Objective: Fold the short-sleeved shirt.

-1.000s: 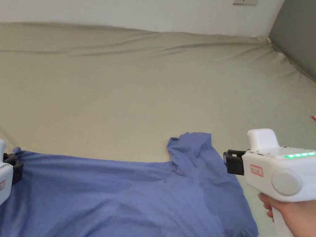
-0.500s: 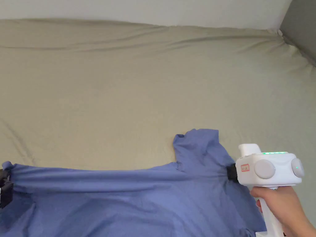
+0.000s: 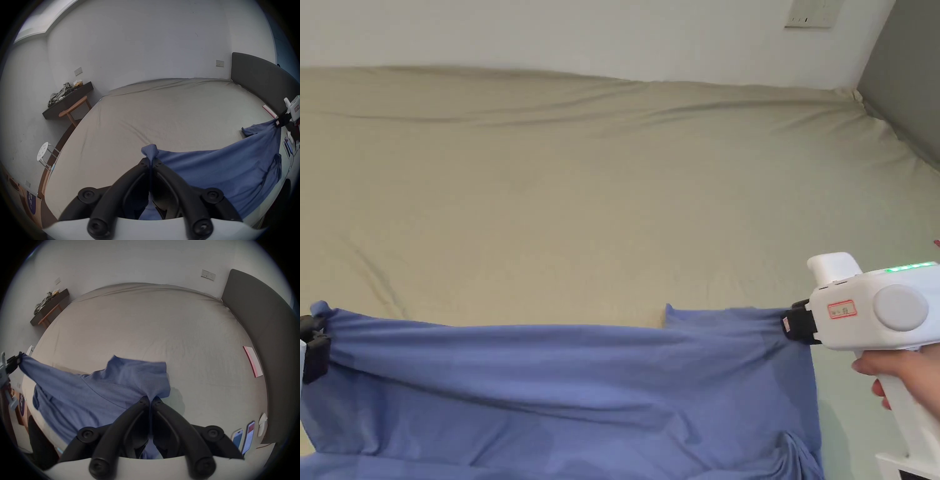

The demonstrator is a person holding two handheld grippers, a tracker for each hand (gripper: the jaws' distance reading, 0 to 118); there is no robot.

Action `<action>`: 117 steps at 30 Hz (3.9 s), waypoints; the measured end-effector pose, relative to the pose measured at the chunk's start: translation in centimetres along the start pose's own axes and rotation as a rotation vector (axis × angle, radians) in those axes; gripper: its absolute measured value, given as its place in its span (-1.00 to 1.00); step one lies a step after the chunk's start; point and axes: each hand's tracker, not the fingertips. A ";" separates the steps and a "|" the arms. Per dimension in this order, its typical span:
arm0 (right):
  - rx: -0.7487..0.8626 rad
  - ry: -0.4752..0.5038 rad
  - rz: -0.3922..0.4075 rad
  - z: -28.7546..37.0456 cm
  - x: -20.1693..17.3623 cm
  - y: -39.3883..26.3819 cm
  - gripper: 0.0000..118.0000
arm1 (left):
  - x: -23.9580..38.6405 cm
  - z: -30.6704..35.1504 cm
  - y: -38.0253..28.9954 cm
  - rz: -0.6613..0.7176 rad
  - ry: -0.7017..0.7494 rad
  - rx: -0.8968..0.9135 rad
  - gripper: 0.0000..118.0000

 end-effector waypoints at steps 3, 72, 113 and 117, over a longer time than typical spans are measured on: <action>-0.017 0.018 0.003 2.7 0.0 -2.1 -0.98 | -0.5 2.0 -1.4 -0.027 0.001 -0.027 -1.00; 0.925 -0.182 0.211 21.6 -21.7 -7.7 -1.00 | 13.7 20.9 1.1 -0.045 0.004 0.730 -0.97; 0.596 -0.217 0.163 12.4 -18.2 -7.4 -1.00 | -13.3 -6.4 -19.5 0.805 -0.678 -0.462 0.94; 0.586 -0.197 0.157 12.5 -18.7 -7.2 -1.00 | -14.4 -8.7 -20.7 0.882 -0.841 -0.422 0.95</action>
